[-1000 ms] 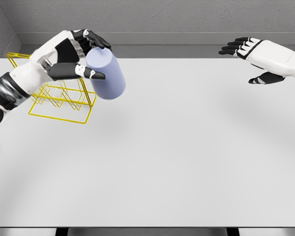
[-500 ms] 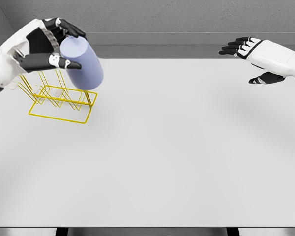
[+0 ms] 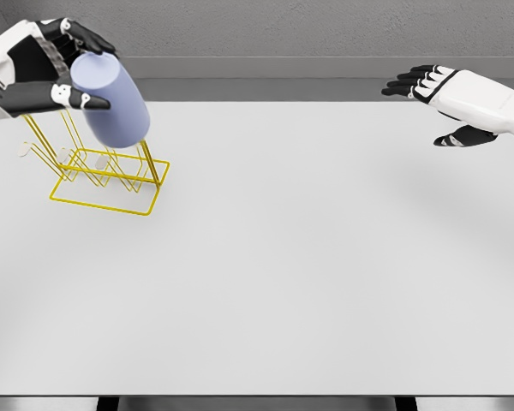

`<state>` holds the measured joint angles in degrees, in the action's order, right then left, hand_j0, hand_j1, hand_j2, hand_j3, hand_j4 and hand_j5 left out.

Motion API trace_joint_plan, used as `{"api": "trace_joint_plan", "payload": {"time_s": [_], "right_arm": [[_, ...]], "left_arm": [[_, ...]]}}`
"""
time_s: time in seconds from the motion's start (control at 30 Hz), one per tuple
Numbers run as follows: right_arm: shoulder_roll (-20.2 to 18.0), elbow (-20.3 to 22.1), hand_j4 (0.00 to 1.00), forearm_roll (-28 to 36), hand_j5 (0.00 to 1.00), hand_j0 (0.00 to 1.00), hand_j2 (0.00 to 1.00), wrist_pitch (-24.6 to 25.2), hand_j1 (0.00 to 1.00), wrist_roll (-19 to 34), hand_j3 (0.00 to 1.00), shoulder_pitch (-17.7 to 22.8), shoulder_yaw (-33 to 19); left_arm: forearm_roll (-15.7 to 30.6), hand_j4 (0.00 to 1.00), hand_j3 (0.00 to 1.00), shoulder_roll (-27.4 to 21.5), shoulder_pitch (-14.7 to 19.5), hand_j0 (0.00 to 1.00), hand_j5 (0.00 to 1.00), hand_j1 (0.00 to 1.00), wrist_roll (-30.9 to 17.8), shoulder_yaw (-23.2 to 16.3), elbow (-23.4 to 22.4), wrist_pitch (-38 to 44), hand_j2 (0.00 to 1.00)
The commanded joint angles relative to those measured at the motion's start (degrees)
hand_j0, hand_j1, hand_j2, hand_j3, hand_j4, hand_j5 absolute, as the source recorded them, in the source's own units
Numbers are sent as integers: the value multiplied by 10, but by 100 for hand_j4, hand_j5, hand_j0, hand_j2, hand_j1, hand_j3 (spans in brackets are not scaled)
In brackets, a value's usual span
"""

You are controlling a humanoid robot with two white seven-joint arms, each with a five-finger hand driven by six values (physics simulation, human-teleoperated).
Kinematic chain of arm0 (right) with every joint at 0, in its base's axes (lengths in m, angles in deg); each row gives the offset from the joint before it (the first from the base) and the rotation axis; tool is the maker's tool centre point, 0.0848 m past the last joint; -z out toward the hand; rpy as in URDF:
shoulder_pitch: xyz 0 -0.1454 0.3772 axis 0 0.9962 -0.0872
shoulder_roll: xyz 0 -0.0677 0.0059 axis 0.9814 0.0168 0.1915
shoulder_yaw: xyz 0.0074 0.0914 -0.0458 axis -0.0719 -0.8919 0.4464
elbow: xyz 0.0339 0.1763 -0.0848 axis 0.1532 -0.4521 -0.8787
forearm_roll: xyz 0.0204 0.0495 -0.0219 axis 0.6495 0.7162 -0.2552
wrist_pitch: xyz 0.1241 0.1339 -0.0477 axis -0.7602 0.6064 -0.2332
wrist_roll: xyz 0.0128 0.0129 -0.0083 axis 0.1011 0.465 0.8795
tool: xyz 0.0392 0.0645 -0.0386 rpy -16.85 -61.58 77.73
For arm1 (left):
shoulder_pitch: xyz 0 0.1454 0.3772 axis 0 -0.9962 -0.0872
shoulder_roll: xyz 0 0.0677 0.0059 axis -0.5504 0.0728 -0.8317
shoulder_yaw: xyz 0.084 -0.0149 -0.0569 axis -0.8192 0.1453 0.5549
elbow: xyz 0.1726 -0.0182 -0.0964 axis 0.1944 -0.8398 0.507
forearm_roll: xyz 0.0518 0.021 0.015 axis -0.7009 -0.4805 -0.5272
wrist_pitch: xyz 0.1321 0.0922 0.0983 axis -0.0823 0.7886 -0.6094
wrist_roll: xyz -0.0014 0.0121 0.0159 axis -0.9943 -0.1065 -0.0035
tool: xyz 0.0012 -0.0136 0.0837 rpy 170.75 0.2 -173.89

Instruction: Place the cup on the cup holder with both arms

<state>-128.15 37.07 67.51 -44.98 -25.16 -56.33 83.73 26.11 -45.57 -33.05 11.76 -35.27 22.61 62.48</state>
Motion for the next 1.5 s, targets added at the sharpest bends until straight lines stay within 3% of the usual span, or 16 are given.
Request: {"api": "trace_joint_plan", "payload": {"time_s": [0.0, 0.1, 0.87, 1.47], "right_arm": [[0, 0, 100, 4, 100, 100, 100, -1, 100, 0, 100, 0, -1], [0, 0, 100, 4, 100, 100, 100, -1, 100, 0, 100, 0, -1], [1, 0, 100, 4, 100, 100, 100, -1, 100, -1, 100, 0, 0], [1, 0, 100, 4, 100, 100, 100, -1, 100, 0, 100, 0, 0]], "left_arm": [[2, 40, 40, -11, 0, 40, 40, 40, 0, 7, -4, 2, 40], [0, 40, 40, -12, 0, 40, 40, 40, 0, 8, -20, 15, 40], [-7, 39, 39, -12, 7, 39, 39, 39, 0, 35, -28, 85, 39], [-23, 39, 39, -12, -2, 39, 39, 39, 0, 29, -33, 110, 39]]}}
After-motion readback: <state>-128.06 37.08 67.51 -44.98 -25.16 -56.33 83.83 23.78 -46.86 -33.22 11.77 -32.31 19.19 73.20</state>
